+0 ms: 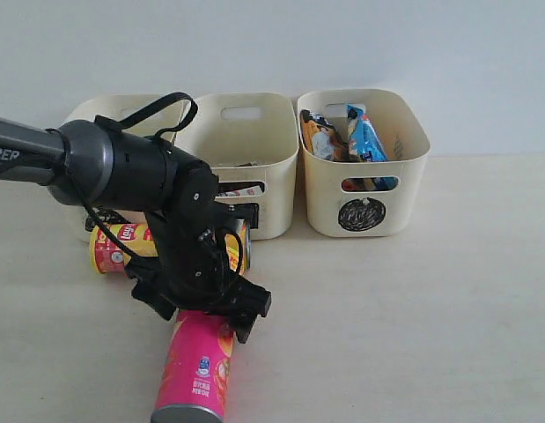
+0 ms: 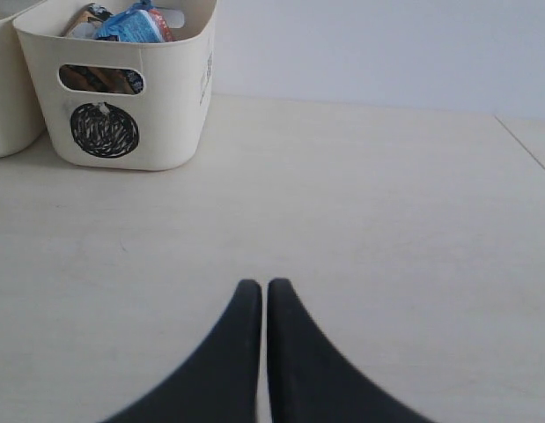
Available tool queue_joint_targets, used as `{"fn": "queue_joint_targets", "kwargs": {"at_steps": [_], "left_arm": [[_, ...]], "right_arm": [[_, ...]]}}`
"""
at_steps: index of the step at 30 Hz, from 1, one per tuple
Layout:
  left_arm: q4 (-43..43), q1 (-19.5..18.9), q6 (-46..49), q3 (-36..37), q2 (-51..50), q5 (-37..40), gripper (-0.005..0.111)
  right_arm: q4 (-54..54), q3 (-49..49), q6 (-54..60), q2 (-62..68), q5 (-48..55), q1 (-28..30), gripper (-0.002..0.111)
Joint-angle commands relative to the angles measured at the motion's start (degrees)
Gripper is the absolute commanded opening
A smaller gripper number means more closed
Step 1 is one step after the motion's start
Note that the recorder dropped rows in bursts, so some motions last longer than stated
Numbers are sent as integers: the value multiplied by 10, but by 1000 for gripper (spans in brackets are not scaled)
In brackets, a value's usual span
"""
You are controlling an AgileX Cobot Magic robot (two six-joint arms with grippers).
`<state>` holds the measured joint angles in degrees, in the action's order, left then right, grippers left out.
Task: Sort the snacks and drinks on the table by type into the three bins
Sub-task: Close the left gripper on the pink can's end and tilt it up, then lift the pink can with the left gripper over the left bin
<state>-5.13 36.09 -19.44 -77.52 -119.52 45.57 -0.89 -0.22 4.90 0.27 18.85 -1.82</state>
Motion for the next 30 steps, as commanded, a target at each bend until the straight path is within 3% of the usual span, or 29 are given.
{"fn": "queue_joint_targets", "kwargs": {"at_steps": [1, 3, 4, 5, 6, 9, 18, 30], "left_arm": [[-3, 0, -8, 1, -7, -3, 82], [-3, 0, 2, 1, -7, 4, 47], [-3, 0, 2, 1, -6, 11, 35], [0, 0, 15, 1, -2, 27, 12], [0, 0, 29, 1, 0, 39, 5], [2, 0, 51, 1, 15, 87, 4], [27, 0, 110, 1, 82, 114, 4], [2, -2, 108, 1, 82, 91, 4]], "right_arm": [[1, 2, 1, -3, -4, 2, 0], [1, 2, 1, -3, -4, 2, 0], [1, 2, 1, -3, -4, 2, 0], [1, 2, 1, -3, -4, 2, 0], [1, 2, 1, -3, -4, 2, 0], [1, 2, 1, -3, -4, 2, 0], [1, 2, 1, -3, -4, 2, 0], [1, 2, 1, -3, -4, 2, 0]]}}
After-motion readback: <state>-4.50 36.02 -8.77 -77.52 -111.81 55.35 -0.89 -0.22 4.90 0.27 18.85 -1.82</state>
